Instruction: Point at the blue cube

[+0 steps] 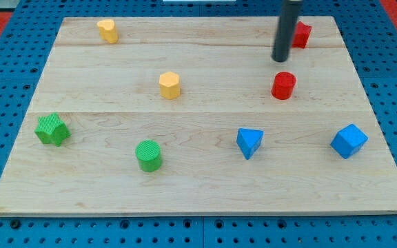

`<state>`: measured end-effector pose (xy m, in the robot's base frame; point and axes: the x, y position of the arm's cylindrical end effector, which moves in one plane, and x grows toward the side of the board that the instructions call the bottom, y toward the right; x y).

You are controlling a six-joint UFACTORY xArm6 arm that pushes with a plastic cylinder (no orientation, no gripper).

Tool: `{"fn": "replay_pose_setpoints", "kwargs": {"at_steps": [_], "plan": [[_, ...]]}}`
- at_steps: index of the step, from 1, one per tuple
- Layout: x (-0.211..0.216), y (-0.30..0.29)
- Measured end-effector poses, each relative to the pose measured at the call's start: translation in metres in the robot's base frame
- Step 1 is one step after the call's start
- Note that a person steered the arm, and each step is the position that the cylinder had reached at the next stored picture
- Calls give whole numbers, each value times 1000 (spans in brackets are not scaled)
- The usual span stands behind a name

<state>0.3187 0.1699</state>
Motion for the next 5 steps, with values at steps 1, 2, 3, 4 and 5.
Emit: {"fn": "replay_pose_setpoints", "kwargs": {"at_steps": [1,2,3,4,5], "plan": [[18,7],[24,7],[35,34],[35,91],[36,98]]}}
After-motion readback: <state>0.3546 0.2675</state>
